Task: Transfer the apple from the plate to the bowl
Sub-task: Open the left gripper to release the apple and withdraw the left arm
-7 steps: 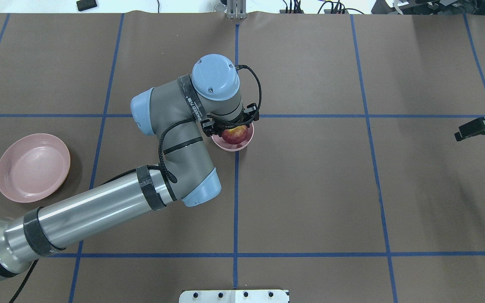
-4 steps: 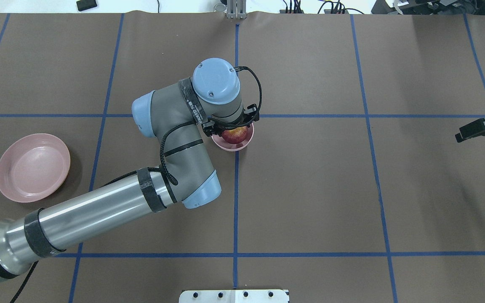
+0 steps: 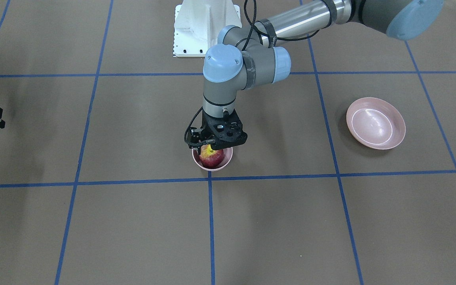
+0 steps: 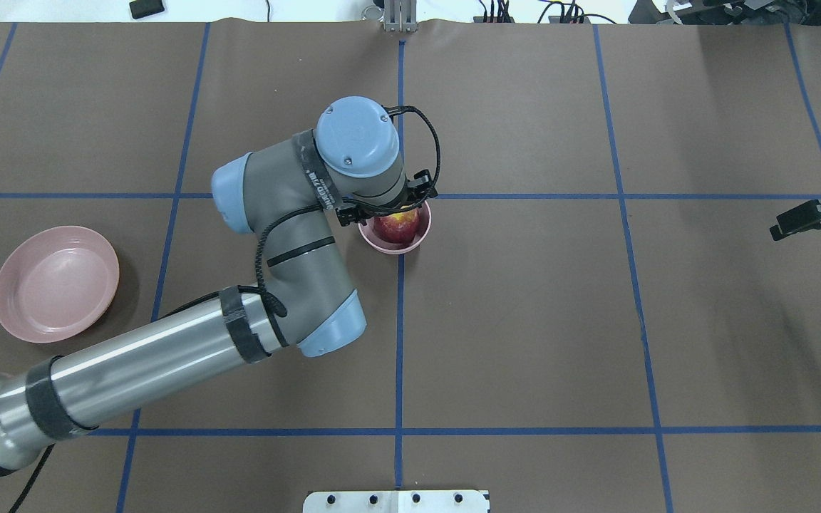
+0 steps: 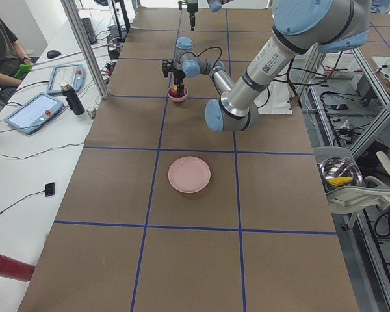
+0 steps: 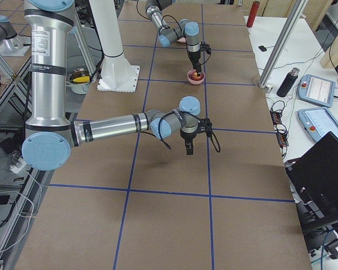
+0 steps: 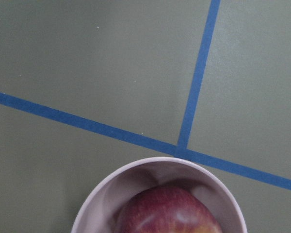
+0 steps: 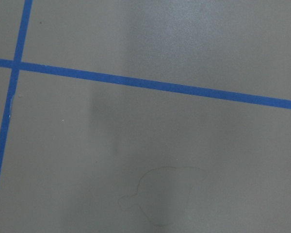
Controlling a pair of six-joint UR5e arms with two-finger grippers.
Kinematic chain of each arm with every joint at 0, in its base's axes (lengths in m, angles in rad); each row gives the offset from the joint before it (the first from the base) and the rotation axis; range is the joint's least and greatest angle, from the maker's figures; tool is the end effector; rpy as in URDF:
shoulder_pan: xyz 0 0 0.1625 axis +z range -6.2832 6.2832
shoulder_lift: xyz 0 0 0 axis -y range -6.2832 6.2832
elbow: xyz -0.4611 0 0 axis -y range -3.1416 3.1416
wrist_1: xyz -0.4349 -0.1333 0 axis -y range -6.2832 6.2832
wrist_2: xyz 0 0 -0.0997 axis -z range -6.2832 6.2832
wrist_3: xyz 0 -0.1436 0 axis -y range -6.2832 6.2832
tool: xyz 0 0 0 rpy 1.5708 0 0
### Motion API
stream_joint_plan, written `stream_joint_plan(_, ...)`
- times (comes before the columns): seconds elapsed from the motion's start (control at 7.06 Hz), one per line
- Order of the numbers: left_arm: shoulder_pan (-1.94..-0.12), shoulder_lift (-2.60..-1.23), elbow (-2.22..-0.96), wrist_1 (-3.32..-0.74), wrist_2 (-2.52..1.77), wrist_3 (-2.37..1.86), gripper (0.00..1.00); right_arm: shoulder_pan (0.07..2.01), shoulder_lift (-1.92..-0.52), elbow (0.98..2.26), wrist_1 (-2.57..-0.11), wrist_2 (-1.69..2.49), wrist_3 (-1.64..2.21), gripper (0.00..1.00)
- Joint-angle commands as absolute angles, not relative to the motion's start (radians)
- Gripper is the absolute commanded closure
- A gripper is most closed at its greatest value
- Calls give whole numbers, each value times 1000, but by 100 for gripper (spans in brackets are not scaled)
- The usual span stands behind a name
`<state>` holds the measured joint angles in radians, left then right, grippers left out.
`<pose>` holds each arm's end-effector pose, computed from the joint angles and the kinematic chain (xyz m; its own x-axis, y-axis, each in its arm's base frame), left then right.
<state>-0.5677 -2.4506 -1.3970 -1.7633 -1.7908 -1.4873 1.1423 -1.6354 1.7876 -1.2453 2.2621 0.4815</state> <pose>0.6686 -0.5473 0.1835 0.5550 -0.2574 -0.7910 0.3357 0.9394 -0.0702 -0.1862 -0.5081 0.6091 0.6840 -0.1459 0.7147 0.0589 0.9876 0.1453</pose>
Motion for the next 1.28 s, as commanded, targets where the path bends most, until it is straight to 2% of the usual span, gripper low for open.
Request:
stream_joint_plan(0.0,-577,-2101,-1837,-1717,-1798,-1327,2,1198,-1637,1787,-1252,2285,418,0)
stream_joint_plan(0.14,-603,-1945,-1982,-1701,-1798,-1192,2,1225,-1641,1781,-1258,2295,376,0)
stream_joint_plan(0.28,-680,-1827,-2037,-1718,-1830,-1078,2,1239,-1643,1773,-1255,2299,362,0)
stream_joint_plan(0.57,-965,-1650,-2026,-1755,-2110,-688,2,1259,-1655,1773,-1249,2299,348,0)
stream_joint_plan(0.85,-1142,-1521,-1918,-1808,-2192,-351,2,1345,-1664,1779,-1255,2380,305,0)
stream_joint_plan(1.13,-1261,-1517,-1659,-2004,-2267,-246,2,1355,-1661,1776,-1255,2388,298,0)
